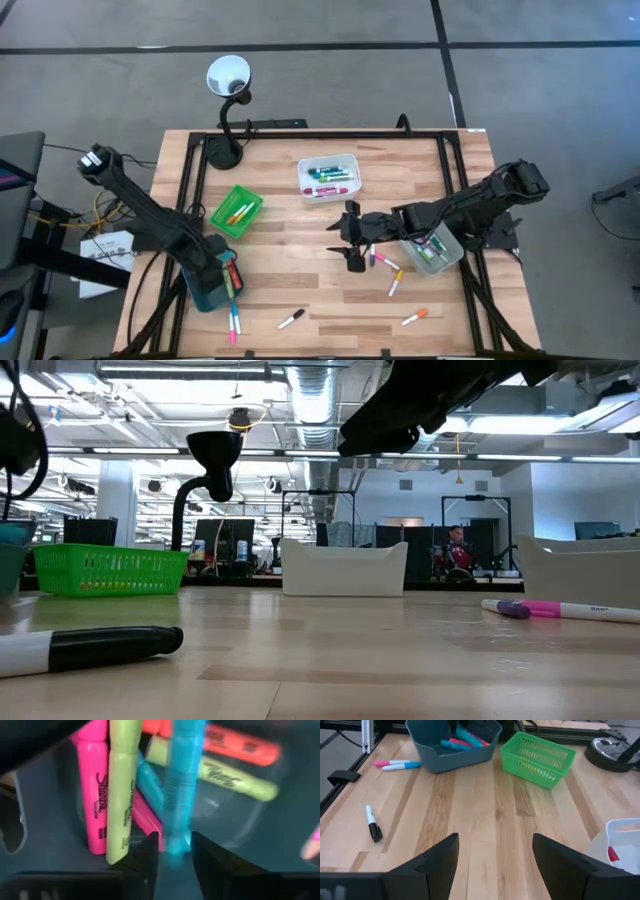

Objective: Pick & Place Markers
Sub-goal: Put the big blue highlighter pen into the blue bin, then put the small black highlighter pen into the green bin

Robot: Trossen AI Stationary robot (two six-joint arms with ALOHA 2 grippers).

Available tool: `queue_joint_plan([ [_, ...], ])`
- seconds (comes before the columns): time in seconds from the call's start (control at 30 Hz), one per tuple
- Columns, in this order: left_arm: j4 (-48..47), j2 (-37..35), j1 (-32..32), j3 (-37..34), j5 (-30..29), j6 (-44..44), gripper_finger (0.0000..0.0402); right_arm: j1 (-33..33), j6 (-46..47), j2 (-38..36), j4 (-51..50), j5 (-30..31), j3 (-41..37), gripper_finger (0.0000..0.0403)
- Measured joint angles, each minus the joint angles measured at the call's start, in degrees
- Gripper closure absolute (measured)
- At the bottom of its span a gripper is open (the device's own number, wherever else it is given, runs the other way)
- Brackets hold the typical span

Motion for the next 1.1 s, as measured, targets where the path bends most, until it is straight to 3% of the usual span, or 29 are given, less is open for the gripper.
queue_joint_plan([
  [0.27, 0.9, 4.5, 0.0, 0.2, 1.7, 1.8, 0.0233, 0.0, 0.0, 0.0, 0.1, 0.0, 0.0, 0.0158],
  [0.47, 0.8, 1.3, 1.9, 4.0, 0.7, 2.0, 0.0233, 0.0, 0.0, 0.0, 0.4, 0.0, 0.0, 0.0158],
  [0.63, 1.9, -1.8, 3.4, 9.1, -9.4, 5.5, 0.0249, 0.0, -0.1, 1.1, 2.6, -2.4, 0.0, 0.0159],
  [0.77, 12.5, -2.0, 3.5, 10.9, -19.8, 16.4, 0.0260, 0.4, -2.6, 5.5, 8.9, -8.8, 0.1, 0.0159],
  [0.93, 28.4, 2.1, 4.4, 10.9, -21.9, 27.7, 0.0261, 1.7, -8.5, 13.2, 21.0, -17.8, 0.1, 0.0159],
  [1.1, 30.6, 7.6, 6.3, 10.9, -28.6, 32.0, 0.0261, 4.0, -14.9, 21.0, 22.8, -20.4, 5.1, 0.0159],
])
